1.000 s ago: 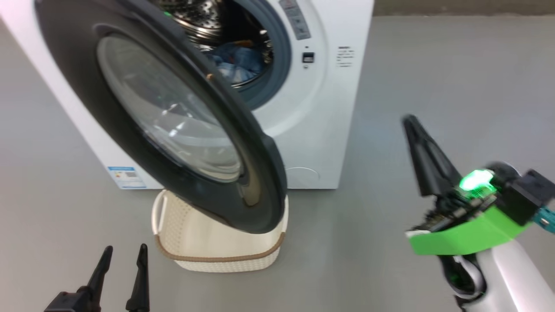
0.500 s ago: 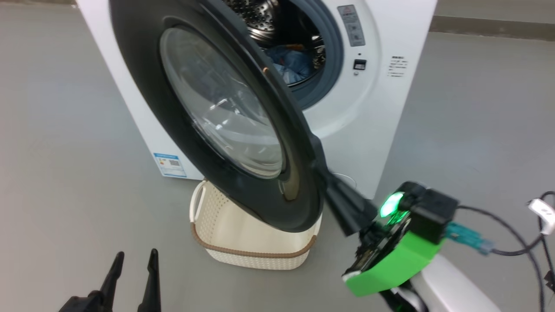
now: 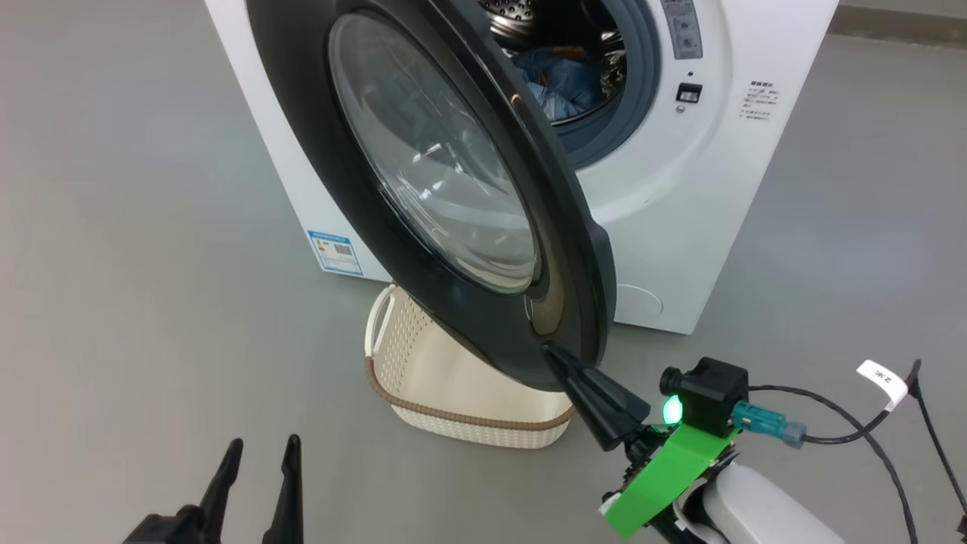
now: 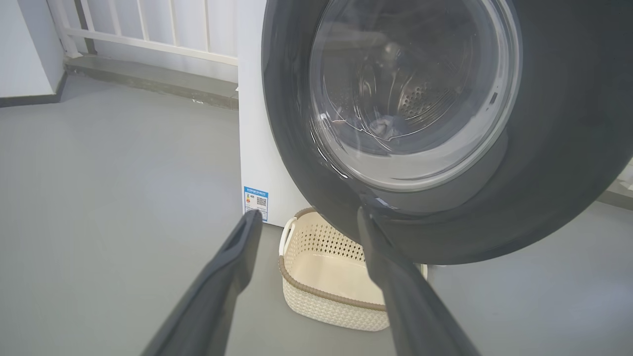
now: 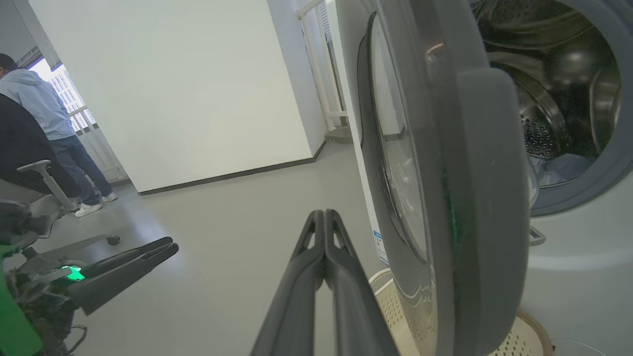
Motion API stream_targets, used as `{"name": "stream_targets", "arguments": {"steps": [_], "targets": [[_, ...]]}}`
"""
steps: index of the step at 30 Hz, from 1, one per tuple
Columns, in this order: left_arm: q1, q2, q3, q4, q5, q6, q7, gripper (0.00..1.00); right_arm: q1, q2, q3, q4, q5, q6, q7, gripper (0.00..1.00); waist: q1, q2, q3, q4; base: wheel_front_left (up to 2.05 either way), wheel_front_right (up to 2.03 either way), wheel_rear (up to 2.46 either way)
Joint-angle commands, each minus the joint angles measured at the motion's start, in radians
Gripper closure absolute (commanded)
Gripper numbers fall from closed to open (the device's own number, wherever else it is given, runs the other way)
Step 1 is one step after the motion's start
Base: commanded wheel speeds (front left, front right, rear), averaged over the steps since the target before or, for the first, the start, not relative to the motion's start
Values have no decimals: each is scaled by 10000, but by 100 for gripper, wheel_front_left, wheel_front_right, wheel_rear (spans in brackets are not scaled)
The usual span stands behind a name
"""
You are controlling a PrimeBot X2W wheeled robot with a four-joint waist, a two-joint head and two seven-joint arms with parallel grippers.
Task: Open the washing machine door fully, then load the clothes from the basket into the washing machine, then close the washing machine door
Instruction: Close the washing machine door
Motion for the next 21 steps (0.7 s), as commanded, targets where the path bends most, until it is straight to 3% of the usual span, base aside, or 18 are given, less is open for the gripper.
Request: {"name": "stream_targets", "arguments": {"steps": [1,11,21], "targets": [[-314,59,304,-281,-94,56,-65,0,-317,21,17,-170,73,16,-46,100,-1,-1,122,48,0,0,0],[-717,59,-97,-425,-304,213,-65,0,-801,-146,-768,289,66,16,-46,100,-1,-1,680,114,0,0,0],[-1121,59,-503,-701,-396,350,-65,0,-1504,-478,-2201,428,-18,16,-46,100,-1,-1,1296,390,0,0,0]]}}
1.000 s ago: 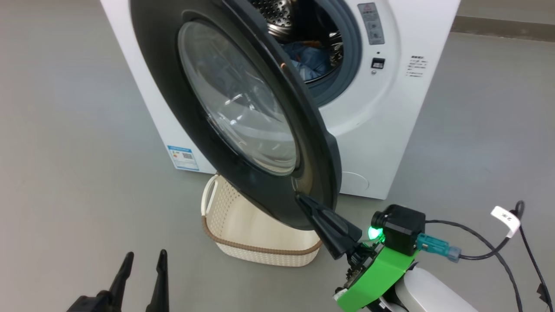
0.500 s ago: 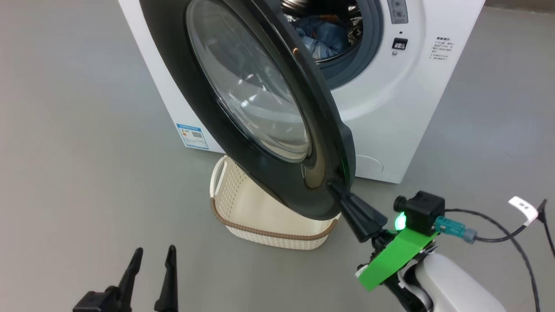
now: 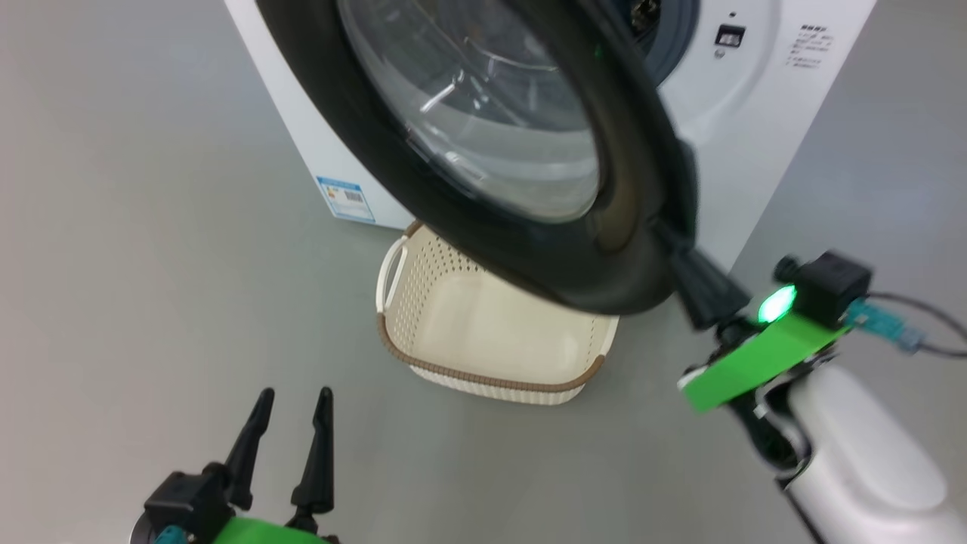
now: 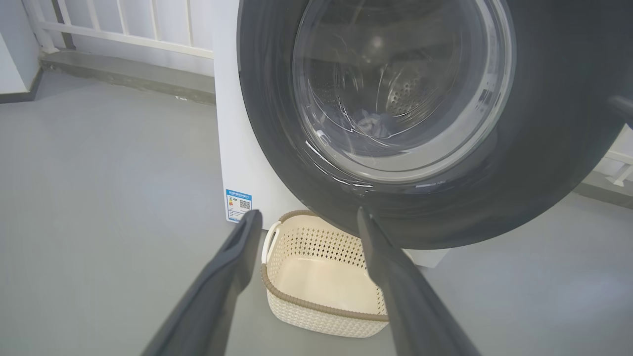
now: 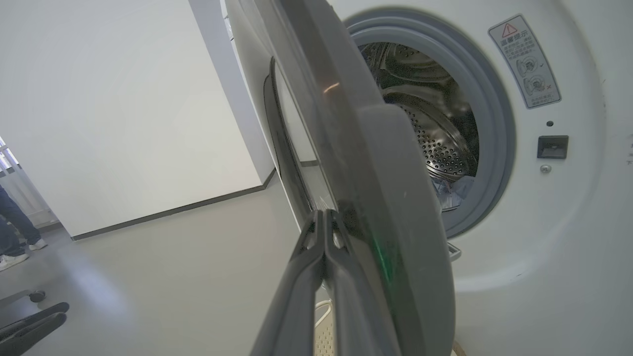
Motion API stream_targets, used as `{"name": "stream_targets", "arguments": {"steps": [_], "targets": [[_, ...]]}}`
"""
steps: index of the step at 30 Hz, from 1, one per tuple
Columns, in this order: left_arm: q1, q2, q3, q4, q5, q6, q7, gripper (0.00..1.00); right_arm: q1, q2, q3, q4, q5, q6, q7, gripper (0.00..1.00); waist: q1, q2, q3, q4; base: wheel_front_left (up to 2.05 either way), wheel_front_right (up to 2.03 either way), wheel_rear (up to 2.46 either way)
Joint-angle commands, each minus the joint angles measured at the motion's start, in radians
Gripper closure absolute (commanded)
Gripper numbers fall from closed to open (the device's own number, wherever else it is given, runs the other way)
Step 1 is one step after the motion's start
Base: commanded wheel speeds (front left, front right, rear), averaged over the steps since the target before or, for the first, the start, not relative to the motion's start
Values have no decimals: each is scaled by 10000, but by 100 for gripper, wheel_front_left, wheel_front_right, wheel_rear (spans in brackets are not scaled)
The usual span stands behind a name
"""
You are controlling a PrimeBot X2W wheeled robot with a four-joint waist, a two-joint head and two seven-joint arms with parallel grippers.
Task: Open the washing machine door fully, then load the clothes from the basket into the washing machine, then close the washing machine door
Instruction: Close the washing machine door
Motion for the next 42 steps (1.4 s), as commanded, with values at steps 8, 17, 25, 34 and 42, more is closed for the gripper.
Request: {"name": "stream_targets", "arguments": {"steps": [8,17,25,34,42], "targets": [[-812,60,-245,-740,-210,381,-65,0,-1399,-432,-1468,165,120,14,-48,100,-1,0,954,386,0,0,0],[-1300,60,-809,-976,-435,564,-65,0,-2806,-853,-2257,865,317,14,-48,100,-1,0,1677,780,0,0,0],[-1580,60,-1139,-1171,-557,713,-65,0,-3847,-1096,-2517,1361,268,14,-48,100,-1,0,2152,1052,0,0,0],[-1861,60,-1363,-1276,-603,825,-65,0,-4632,-1006,-3226,1649,21,14,-48,100,-1,0,2439,1204,0,0,0],[-1978,60,-1427,-1190,-599,782,-65,0,-4767,-932,-3359,1727,3,14,-48,100,-1,0,2369,1208,0,0,0]]}}
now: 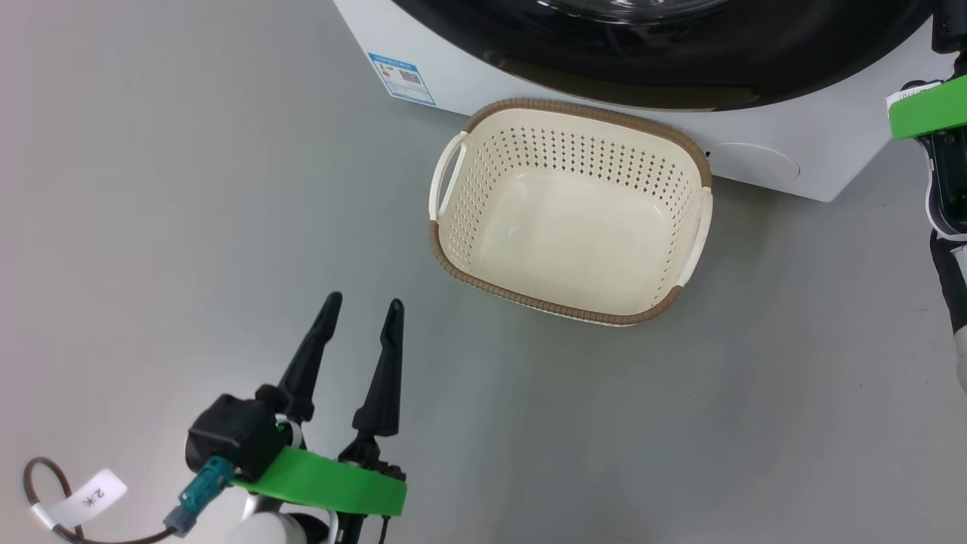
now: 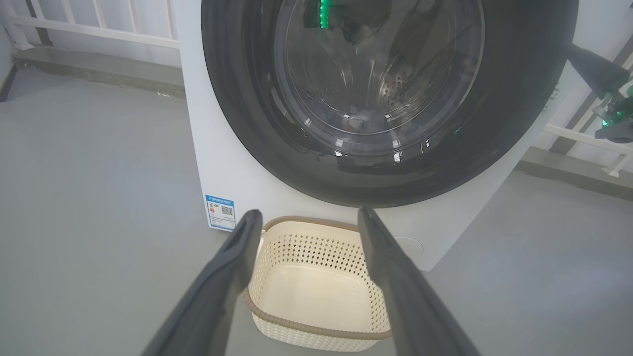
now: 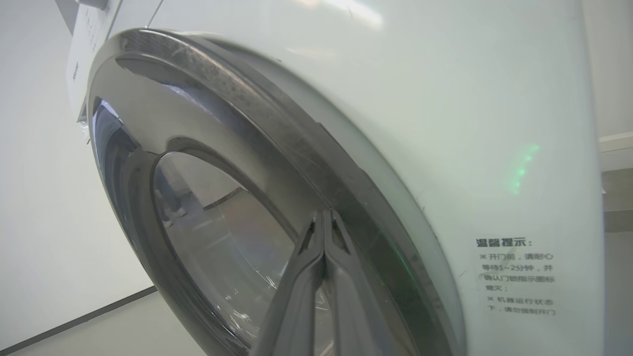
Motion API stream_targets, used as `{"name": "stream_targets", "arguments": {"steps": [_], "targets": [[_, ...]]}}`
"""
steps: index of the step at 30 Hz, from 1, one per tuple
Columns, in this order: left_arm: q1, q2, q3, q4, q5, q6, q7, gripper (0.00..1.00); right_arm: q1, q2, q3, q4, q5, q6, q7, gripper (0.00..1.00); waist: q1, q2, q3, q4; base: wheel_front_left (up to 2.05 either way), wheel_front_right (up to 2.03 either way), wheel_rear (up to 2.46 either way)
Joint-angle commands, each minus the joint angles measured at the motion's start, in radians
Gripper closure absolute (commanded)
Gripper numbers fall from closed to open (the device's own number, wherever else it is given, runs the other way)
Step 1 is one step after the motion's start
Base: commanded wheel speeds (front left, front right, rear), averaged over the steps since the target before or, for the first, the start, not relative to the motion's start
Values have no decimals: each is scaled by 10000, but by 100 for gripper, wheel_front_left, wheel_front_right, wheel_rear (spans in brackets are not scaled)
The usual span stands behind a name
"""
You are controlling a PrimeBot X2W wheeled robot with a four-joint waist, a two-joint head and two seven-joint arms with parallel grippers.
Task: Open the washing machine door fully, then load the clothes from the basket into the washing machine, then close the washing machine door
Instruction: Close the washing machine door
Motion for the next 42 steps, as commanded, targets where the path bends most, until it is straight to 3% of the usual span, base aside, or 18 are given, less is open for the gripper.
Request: {"name": "stream_targets", "arguments": {"steps": [1,10,11,12,14,15,16,32,42], "targets": [[-270,106,313,-199,-53,10,-65,0,-273,100,-2,-214,-47,14,-46,100,0,0,-11,-15,0,0,0],[-227,106,468,134,25,-44,-65,0,430,59,919,-361,-87,14,-46,100,0,0,-294,-279,0,0,0],[-217,106,507,189,43,-55,-65,0,560,49,979,-408,-59,14,-46,93,0,0,-350,-322,0,0,0],[-206,106,552,246,64,-71,-65,0,696,24,1045,-445,-55,14,-46,81,0,0,-408,-366,0,0,0],[-191,106,666,375,129,-124,-65,0,987,-1,1095,-554,-21,14,-46,45,0,0,-539,-471,0,0,0],[-184,106,722,452,177,-163,-65,0,1145,-15,1126,-591,-28,14,-46,16,0,0,-610,-530,0,0,0],[-176,106,779,536,238,-209,-65,0,1306,-11,1139,-645,-20,14,-46,0,0,0,-686,-593,0,0,0],[133,106,1958,1869,917,-823,-65,0,4374,109,1511,-1435,-102,14,-46,0,0,0,-1890,-2002,0,0,0],[481,106,2810,2389,1387,-1094,-65,0,6140,222,1030,-1628,-203,14,-46,0,0,0,-2485,-3137,0,0,0]]}}
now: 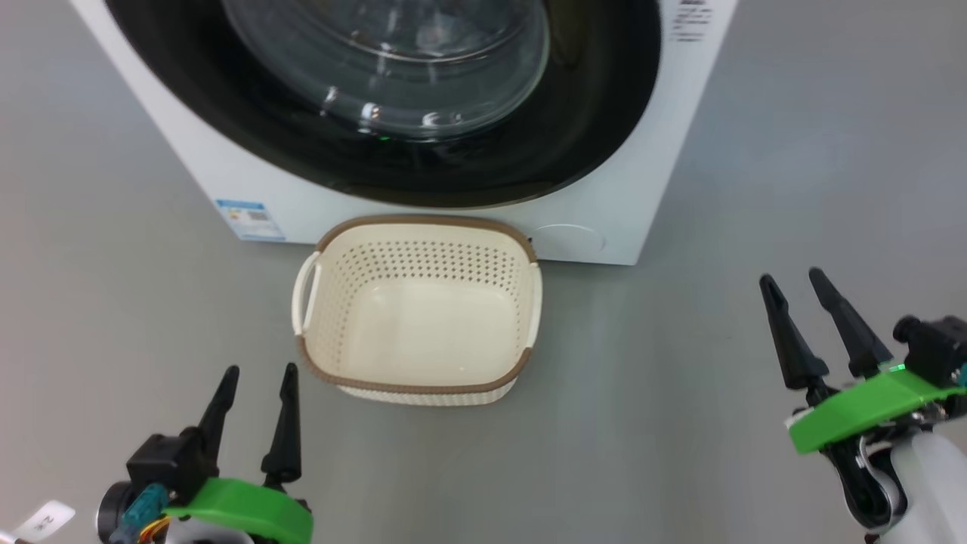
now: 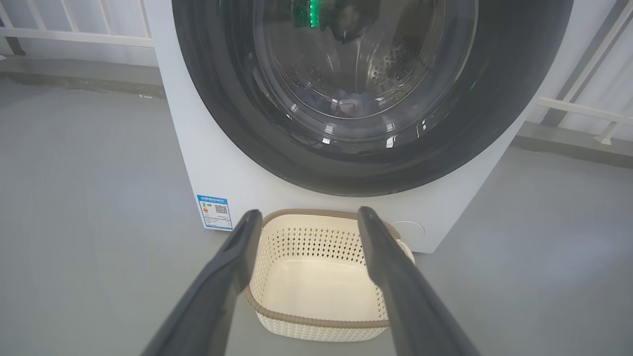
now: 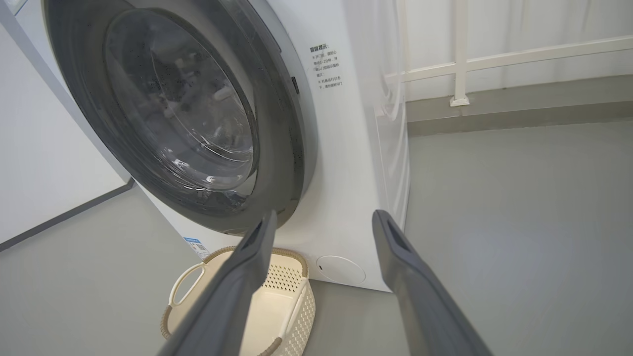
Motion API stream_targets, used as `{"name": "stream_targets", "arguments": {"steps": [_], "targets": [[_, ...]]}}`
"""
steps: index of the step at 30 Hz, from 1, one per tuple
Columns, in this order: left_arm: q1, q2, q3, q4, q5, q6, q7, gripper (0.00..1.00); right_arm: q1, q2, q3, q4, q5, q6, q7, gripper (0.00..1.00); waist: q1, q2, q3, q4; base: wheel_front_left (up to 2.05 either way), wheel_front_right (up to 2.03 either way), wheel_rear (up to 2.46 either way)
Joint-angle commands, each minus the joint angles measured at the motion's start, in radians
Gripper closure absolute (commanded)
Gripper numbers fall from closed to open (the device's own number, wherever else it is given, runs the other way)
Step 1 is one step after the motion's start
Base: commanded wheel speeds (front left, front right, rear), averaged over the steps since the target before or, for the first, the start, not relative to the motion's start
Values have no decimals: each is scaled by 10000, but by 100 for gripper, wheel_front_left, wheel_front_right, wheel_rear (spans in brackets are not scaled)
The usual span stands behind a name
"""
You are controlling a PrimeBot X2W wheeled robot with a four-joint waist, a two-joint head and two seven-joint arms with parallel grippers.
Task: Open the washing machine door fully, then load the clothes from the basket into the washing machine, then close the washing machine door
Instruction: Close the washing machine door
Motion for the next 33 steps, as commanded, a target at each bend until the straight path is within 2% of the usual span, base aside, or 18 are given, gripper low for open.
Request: {"name": "stream_targets", "arguments": {"steps": [1,16,33], "targets": [[76,122,464,-96,132,-45,-65,0,358,-17,30,-235,-141,14,-46,0,1,-1,-441,-618,0,0,0],[497,122,1076,164,471,-108,-65,0,1608,94,-635,-512,-278,14,-46,0,1,-1,-842,-1805,0,0,0],[718,122,1394,-24,540,-110,-65,0,2243,215,-1184,-623,-394,14,-46,0,1,-1,-933,-2218,0,0,0]]}}
